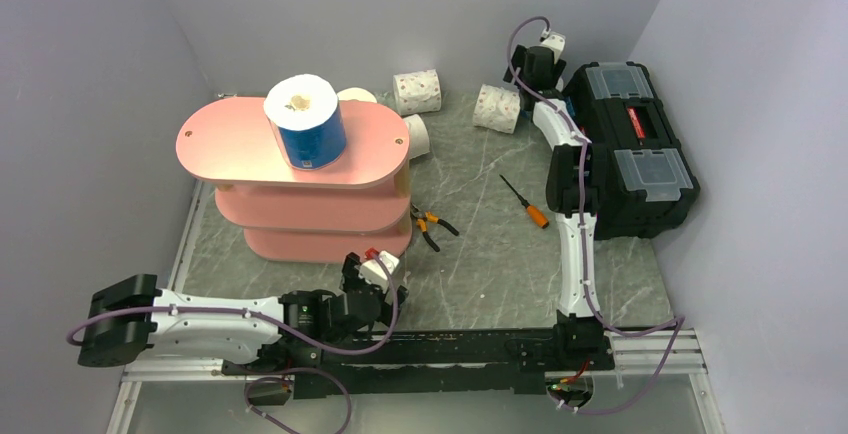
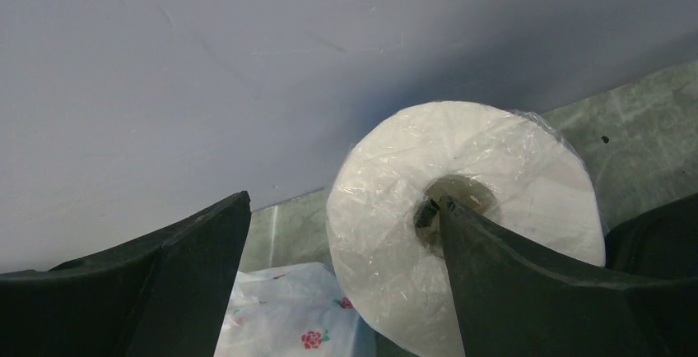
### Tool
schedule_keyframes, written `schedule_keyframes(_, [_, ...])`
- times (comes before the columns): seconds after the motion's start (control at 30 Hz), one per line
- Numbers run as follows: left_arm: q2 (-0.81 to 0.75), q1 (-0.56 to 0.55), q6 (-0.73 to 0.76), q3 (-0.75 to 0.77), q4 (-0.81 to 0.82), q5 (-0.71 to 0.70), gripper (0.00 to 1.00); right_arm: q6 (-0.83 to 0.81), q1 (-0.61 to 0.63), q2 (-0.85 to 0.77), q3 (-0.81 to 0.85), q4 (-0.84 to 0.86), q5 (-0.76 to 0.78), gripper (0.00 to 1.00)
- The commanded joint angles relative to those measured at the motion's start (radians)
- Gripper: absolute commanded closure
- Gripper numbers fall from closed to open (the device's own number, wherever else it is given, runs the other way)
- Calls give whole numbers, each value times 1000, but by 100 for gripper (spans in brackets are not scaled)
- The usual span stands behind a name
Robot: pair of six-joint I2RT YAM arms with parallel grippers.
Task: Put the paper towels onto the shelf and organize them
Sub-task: Move the paper towel to the center of the board.
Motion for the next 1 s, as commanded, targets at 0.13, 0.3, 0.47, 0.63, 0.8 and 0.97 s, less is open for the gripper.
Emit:
schedule_keyframes(0.13, [57,-3,31,41,58,-26,1,-26,-7,36,49,-37,15,19])
schedule_keyframes(0.3, [55,-2,25,39,52,-32,1,-32,-6,53,58,-62,52,32])
schedule_keyframes(0.47, [59,-1,32,37,61,-31,1,-30,-7,65,66,-74,65,39])
schedule_keyframes(0.63, [69,2,35,39,67,-29,1,-46,-7,63,50,-68,81,45])
schedule_keyframes(0.8, [62,5,35,32,67,-34,1,-67,-7,55,21,-50,84,51])
schedule_keyframes(0.97, [67,6,29,36,59,-36,1,-59,-6,44,7,-42,78,62])
